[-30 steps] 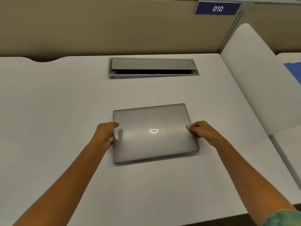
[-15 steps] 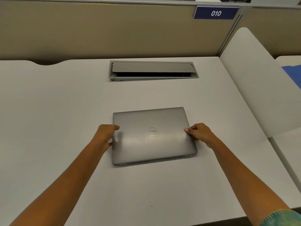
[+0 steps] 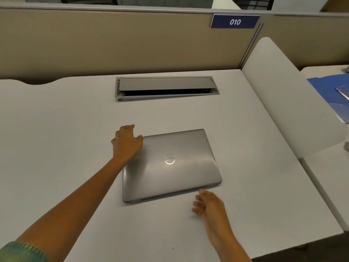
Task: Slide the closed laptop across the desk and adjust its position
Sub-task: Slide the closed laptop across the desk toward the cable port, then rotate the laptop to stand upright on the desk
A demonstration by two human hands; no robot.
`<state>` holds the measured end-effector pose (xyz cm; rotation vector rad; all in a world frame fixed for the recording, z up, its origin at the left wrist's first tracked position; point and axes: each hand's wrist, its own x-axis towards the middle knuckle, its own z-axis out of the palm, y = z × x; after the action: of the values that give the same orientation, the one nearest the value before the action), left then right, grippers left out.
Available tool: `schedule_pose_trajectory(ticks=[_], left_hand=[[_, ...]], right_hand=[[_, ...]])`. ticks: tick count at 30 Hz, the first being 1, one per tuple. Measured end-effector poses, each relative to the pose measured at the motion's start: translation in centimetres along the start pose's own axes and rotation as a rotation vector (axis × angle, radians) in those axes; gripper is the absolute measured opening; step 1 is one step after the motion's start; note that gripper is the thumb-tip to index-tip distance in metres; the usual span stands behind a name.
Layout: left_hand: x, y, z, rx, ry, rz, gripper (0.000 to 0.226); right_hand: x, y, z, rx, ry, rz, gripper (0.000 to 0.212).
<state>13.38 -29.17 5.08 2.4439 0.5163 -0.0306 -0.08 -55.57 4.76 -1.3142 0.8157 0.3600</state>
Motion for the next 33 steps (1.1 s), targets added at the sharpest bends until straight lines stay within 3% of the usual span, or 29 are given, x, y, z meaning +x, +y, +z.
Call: schedule_pose_trajectory(ticks=[4, 11, 16, 23, 33], left_hand=[[1.7, 0.9, 1.0, 0.050, -0.168, 0.120, 0.050], [3.9, 2.1, 3.6, 0.163, -0.367, 0.171, 0.052], [4.1, 2.3, 4.6, 0.214, -0.370, 0.203, 0.045], [4.6, 2.9, 4.0, 0.144, -0.415, 0.124, 0.045], [1.4, -0.7, 1.0, -0.096, -0.371, -0.114, 0.035]], right_hand=[[-2.5, 2.8, 2.0, 0.216, -0.036, 0.248, 0.016], [-3.1, 2.0, 5.5, 0.328, -0.033, 0.228, 0.013], [-1.8, 2.3, 6.6, 0.301, 0.010, 0.191, 0.027], [-1.2, 2.0, 7.0, 0.397, 0.093, 0.236, 0.028], [1.4, -0.2, 5.3, 0.269, 0.141, 0.102, 0.033]])
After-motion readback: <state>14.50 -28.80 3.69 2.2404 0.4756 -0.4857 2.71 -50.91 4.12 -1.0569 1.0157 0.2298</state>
